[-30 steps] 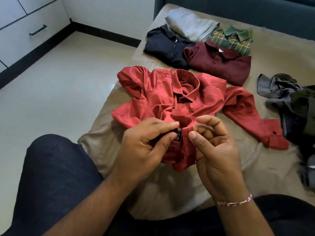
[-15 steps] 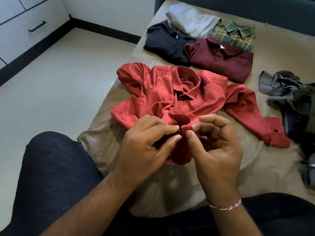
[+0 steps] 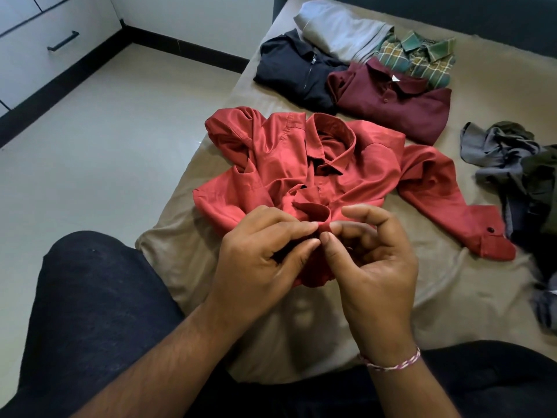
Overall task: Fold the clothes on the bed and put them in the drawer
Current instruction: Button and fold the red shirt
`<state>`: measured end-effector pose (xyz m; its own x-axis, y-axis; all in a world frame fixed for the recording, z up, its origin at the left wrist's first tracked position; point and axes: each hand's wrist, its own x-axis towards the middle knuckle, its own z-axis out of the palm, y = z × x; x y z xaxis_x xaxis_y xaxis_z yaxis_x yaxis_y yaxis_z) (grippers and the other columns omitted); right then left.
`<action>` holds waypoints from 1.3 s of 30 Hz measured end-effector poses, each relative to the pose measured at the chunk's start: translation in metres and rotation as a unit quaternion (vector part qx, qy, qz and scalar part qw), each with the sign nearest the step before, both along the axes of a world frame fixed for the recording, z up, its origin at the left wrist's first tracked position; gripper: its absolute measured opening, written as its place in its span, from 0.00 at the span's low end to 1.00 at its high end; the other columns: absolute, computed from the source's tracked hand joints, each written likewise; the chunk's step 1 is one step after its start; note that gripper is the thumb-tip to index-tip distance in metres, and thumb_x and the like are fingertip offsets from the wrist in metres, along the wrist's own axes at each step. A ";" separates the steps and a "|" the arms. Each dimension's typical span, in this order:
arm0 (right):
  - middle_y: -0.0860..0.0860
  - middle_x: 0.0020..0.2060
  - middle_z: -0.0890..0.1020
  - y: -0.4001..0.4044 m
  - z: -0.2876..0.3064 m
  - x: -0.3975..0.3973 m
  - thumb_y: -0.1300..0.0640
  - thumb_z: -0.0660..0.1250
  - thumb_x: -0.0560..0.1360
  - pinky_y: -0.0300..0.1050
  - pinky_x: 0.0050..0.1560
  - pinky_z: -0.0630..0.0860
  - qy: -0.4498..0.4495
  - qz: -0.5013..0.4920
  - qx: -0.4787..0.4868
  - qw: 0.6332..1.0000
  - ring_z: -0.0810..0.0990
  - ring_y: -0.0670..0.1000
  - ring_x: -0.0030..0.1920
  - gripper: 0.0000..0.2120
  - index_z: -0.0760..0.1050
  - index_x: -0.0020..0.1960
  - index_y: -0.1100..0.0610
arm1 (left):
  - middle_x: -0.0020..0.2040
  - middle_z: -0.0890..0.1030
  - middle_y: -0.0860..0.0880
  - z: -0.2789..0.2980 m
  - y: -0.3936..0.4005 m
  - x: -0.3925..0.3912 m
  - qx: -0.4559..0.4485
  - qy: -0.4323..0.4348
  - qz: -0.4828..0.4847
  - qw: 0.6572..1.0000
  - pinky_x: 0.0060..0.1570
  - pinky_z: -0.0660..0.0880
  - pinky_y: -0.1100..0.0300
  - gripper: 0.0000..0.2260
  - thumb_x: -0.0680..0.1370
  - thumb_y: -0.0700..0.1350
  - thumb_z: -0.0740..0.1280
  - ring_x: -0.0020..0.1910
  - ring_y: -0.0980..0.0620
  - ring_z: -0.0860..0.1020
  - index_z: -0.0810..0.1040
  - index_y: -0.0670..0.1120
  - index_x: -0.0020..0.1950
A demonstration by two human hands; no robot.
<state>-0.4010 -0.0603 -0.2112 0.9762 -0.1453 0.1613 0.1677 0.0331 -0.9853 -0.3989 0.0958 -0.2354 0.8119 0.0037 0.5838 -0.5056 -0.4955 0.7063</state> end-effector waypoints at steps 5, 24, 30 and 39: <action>0.58 0.43 0.85 0.000 -0.006 0.001 0.72 0.76 0.72 0.52 0.49 0.84 0.028 -0.004 0.024 0.999 0.85 0.55 0.44 0.18 0.79 0.55 0.55 | 0.49 0.85 0.48 -0.003 -0.009 -0.002 -0.113 0.082 -0.028 0.990 0.50 0.81 0.55 0.07 0.77 0.36 0.76 0.50 0.50 0.84 0.88 0.42 0.55; 0.53 0.40 0.82 0.010 -0.015 0.002 0.75 0.74 0.72 0.39 0.42 0.81 0.019 -0.013 0.023 0.999 0.83 0.48 0.41 0.19 0.77 0.56 0.56 | 0.47 0.87 0.52 -0.005 -0.011 0.004 -0.212 0.183 -0.011 0.960 0.50 0.82 0.60 0.06 0.74 0.37 0.77 0.48 0.53 0.86 0.88 0.48 0.48; 0.51 0.39 0.82 0.012 -0.018 0.003 0.75 0.73 0.72 0.40 0.42 0.82 0.023 -0.027 0.017 0.999 0.83 0.47 0.40 0.19 0.77 0.55 0.56 | 0.45 0.87 0.50 -0.007 -0.014 0.003 -0.246 0.215 -0.002 0.945 0.36 0.81 0.63 0.07 0.76 0.34 0.76 0.42 0.52 0.86 0.87 0.45 0.46; 0.55 0.41 0.84 0.010 -0.025 0.006 0.73 0.75 0.72 0.49 0.50 0.83 0.031 -0.019 -0.005 0.999 0.85 0.52 0.44 0.20 0.78 0.58 0.56 | 0.43 0.86 0.51 -0.013 -0.010 0.010 -0.228 0.213 -0.026 0.950 0.45 0.79 0.63 0.08 0.76 0.33 0.75 0.43 0.55 0.84 0.84 0.46 0.46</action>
<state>-0.3947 -0.0500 -0.2359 0.9781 -0.1808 0.1033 0.1082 0.0172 -0.9940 -0.3885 0.0862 -0.2480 0.9800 0.1303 0.1505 -0.1421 -0.0720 0.9872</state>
